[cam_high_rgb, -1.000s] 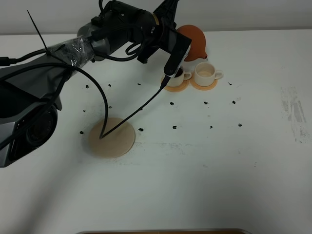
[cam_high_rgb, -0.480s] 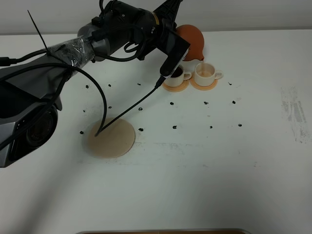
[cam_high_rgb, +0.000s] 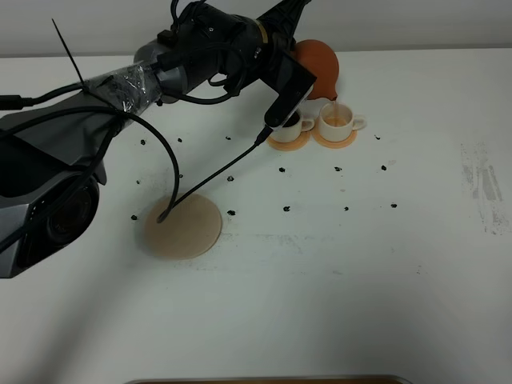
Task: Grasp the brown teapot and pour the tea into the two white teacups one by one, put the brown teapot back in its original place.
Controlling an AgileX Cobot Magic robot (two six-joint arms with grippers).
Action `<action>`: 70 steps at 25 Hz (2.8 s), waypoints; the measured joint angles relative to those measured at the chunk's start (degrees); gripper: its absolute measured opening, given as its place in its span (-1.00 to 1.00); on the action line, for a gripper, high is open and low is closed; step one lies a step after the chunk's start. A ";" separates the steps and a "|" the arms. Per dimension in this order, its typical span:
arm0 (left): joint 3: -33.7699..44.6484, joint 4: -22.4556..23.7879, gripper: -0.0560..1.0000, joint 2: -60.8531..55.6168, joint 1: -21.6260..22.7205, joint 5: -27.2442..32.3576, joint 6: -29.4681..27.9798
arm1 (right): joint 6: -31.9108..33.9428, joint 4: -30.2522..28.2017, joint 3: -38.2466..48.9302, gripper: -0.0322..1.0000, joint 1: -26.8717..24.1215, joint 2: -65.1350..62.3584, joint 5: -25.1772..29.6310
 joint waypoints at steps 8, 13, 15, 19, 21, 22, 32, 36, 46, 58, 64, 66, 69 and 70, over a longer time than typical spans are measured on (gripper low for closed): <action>0.00 3.15 -0.66 0.00 -0.05 -0.37 0.04 | 0.00 0.00 0.00 -0.02 0.00 0.00 0.00; 0.00 4.18 -0.66 0.00 -0.05 -0.66 0.04 | 0.00 0.00 0.00 -0.02 0.00 0.00 0.00; 0.00 4.39 -0.66 0.00 -0.05 -0.78 0.04 | 0.00 0.00 0.00 -0.02 0.00 0.00 0.00; 0.00 5.36 -0.66 0.00 -0.32 -0.89 0.04 | 0.00 0.00 0.00 -0.02 0.00 0.00 0.00; 0.00 5.76 -0.66 0.00 -0.52 -0.94 0.04 | 0.00 0.00 0.00 -0.02 0.00 0.00 0.00; 0.00 5.89 -0.66 0.00 -0.59 -1.00 0.04 | 0.00 0.00 0.00 -0.02 0.00 0.00 0.00; 0.00 8.09 -0.66 0.00 -1.08 -1.51 0.04 | 0.00 0.00 0.00 -0.02 0.00 0.00 0.00; 0.00 9.25 -0.66 0.00 -1.16 -1.53 0.04 | 0.00 0.00 0.00 -0.02 0.00 0.00 0.00; 0.00 12.04 -0.66 0.00 -1.83 -2.48 0.04 | 0.00 0.00 0.00 -0.02 0.00 0.00 0.00; 0.00 14.73 -0.66 0.00 -2.23 -2.68 0.04 | 0.00 0.00 0.00 -0.02 0.00 0.00 0.00; 0.00 15.97 -0.66 0.00 -2.23 -2.72 0.04 | 0.00 0.00 0.00 -0.02 0.00 0.00 0.00; 0.00 15.97 -0.66 0.00 -2.23 -2.72 0.04 | 0.00 0.00 0.00 -0.02 0.00 0.00 0.00; 0.59 16.49 -0.66 0.00 -2.29 -3.58 0.04 | 0.00 0.00 0.00 -0.02 0.00 0.00 0.00; 0.90 16.88 -0.66 0.00 -2.29 -3.99 0.15 | 0.00 0.00 0.00 -0.02 0.00 0.00 0.00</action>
